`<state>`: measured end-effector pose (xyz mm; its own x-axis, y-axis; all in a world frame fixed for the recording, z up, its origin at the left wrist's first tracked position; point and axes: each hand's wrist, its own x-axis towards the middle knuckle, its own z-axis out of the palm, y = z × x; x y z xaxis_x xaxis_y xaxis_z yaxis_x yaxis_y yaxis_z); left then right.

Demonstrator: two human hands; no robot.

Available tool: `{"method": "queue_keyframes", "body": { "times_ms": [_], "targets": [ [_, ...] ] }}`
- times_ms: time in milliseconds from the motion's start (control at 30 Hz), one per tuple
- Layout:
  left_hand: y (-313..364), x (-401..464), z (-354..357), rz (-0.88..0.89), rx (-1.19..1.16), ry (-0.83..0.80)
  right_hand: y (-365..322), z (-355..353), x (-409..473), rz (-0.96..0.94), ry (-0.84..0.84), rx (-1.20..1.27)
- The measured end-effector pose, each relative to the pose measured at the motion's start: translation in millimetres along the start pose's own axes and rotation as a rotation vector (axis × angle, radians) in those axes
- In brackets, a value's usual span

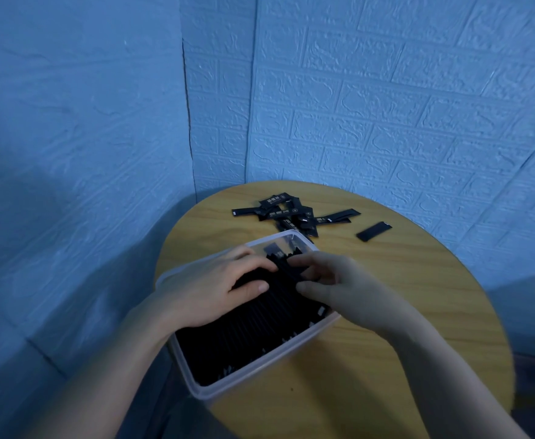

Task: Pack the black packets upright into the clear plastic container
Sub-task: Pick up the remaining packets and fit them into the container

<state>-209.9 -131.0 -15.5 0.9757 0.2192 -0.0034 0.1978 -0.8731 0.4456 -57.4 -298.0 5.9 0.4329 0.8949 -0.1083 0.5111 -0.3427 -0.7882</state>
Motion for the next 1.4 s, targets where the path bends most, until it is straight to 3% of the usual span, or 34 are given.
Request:
{"method": "queue_keyframes", "body": {
  "times_ms": [333, 1400],
  "targets": [
    [4.4, -0.9, -2.3, -0.037, 0.024, -0.036, 10.3, 2.9, 3.2, 0.025, 0.007, 0.113],
    [4.8, -0.7, -1.9, -0.050, 0.041, -0.060, 10.5, 4.6, -4.6, -0.017, 0.017, 0.018]
  ]
}}
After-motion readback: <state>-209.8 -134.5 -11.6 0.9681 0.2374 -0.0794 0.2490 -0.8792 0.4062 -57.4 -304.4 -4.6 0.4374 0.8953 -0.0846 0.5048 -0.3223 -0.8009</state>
